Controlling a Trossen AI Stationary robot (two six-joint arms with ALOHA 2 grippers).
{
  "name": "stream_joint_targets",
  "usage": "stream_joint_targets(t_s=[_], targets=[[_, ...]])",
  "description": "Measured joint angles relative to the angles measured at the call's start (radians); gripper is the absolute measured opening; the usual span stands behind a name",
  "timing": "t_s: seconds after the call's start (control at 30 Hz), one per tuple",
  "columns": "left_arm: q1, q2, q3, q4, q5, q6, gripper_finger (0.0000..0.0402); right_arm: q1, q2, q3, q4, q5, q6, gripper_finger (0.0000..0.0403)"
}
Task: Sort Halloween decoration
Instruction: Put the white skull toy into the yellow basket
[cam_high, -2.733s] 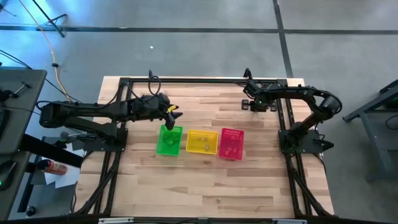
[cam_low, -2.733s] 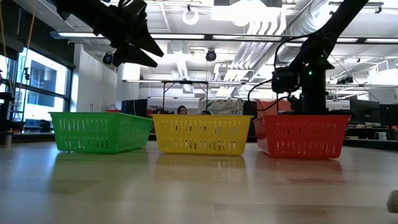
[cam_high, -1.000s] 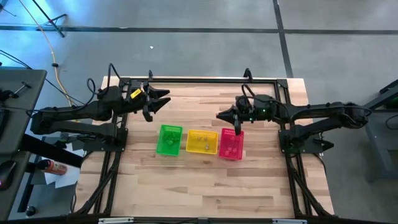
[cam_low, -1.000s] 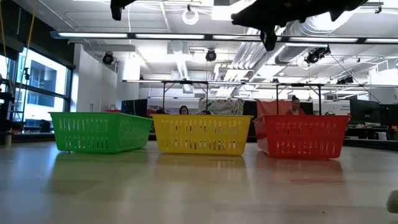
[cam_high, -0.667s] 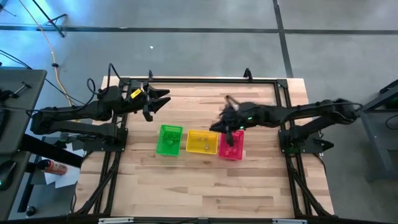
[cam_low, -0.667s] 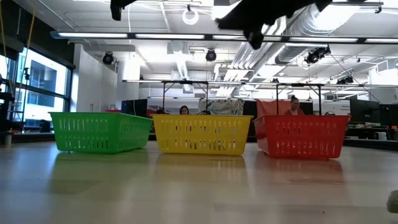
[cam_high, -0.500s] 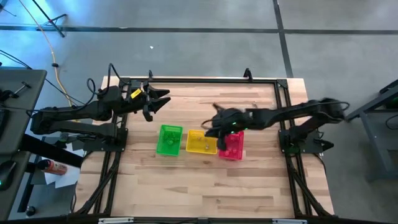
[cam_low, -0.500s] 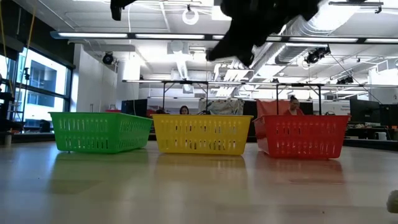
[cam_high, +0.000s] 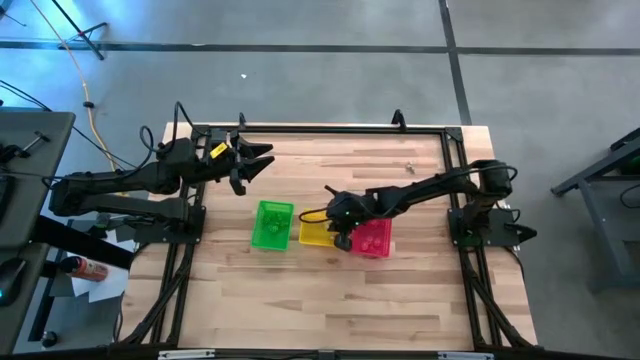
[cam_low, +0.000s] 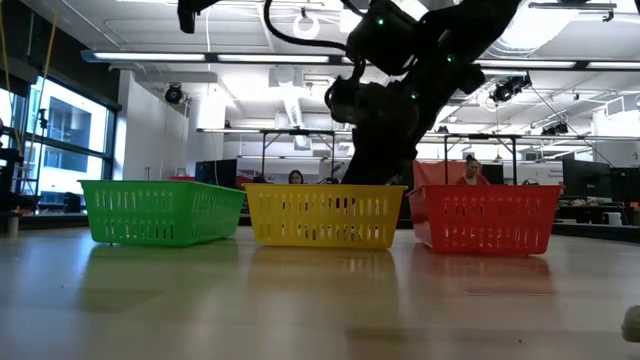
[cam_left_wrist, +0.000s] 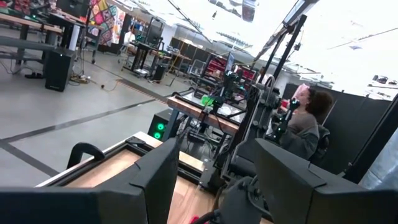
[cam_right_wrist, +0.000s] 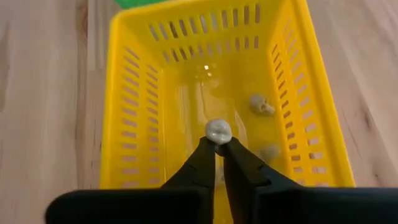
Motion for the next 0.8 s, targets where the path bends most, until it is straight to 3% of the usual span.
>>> stream_joint_targets(t_s=[0.4,0.53,0.8], targets=[[0.0,0.0,0.0,-0.001,0.0,0.019,0.0197,0.0,-0.035,0.003,-0.036,0.003,-0.022,0.0173],[0.0,0.0,0.0,-0.005,0.0,0.019,0.0197,0.0,-0.132,0.038,-0.076,-0.005,-0.063,0.0193],[-0.001,0.0,0.0,-0.022,-0.033,0.007,0.0197,0.062,-0.384,0.04,-0.225,-0.01,-0.123,0.0194]])
